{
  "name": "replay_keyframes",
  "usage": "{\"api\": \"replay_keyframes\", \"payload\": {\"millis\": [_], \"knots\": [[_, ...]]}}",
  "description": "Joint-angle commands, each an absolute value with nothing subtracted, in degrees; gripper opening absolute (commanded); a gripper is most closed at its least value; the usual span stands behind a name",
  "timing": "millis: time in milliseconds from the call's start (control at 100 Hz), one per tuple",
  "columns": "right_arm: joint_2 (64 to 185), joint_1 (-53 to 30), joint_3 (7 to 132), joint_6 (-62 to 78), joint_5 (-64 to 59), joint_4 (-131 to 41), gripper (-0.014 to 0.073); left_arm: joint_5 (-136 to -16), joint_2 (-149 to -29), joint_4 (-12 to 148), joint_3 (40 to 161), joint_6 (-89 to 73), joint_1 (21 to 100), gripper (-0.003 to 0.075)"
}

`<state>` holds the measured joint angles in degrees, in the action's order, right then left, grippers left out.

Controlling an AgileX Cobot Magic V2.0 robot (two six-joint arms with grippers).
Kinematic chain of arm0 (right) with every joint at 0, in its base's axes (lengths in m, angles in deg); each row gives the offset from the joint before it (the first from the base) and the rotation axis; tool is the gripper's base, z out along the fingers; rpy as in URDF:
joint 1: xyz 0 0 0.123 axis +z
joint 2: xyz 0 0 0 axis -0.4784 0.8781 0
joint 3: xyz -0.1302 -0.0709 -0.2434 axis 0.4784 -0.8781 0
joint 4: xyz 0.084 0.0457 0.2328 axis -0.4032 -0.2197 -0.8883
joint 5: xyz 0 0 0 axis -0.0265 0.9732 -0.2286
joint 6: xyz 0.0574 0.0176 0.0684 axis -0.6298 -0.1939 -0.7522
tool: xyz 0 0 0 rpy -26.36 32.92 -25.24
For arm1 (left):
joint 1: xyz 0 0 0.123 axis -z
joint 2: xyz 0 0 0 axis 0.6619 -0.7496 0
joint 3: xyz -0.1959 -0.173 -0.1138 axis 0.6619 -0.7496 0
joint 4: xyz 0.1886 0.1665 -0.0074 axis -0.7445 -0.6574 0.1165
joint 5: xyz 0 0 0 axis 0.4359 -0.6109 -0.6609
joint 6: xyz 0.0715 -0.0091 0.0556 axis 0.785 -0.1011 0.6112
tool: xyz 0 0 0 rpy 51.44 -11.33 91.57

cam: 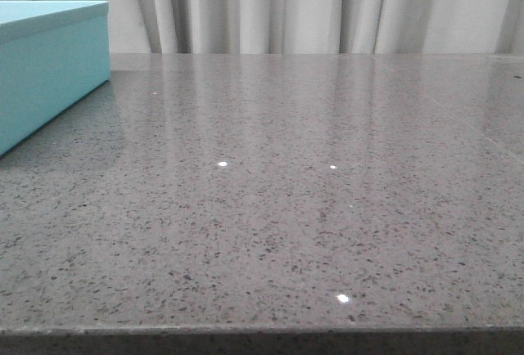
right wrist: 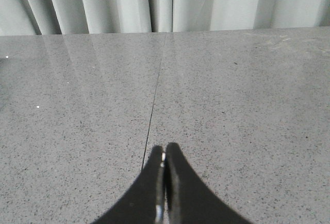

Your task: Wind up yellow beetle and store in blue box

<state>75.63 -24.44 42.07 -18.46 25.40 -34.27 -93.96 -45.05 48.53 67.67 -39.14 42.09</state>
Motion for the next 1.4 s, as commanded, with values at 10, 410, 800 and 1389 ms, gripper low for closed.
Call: {"api": "replay_keyframes", "payload": {"millis": [10,410,800,1389], "knots": [[76.4,-24.5,43.3,-18.0,20.4,-33.9,-0.0067,-77.4,-42.9,48.7,64.3,-39.6,40.8,-0.0019],[76.4,-24.5,43.3,-18.0,20.4,-33.9,-0.0067,-66.5,-30.9,45.3,45.8,-48.7,39.0,-0.0018],[76.4,-24.5,43.3,-18.0,20.5,-33.9,-0.0067,-66.3,-29.1,46.3,41.8,-47.8,39.0,-0.0019],[76.4,-24.5,43.3,-18.0,20.5,-33.9,-0.0067,-66.2,-29.1,46.3,41.8,-47.8,39.0,-0.0019]]}}
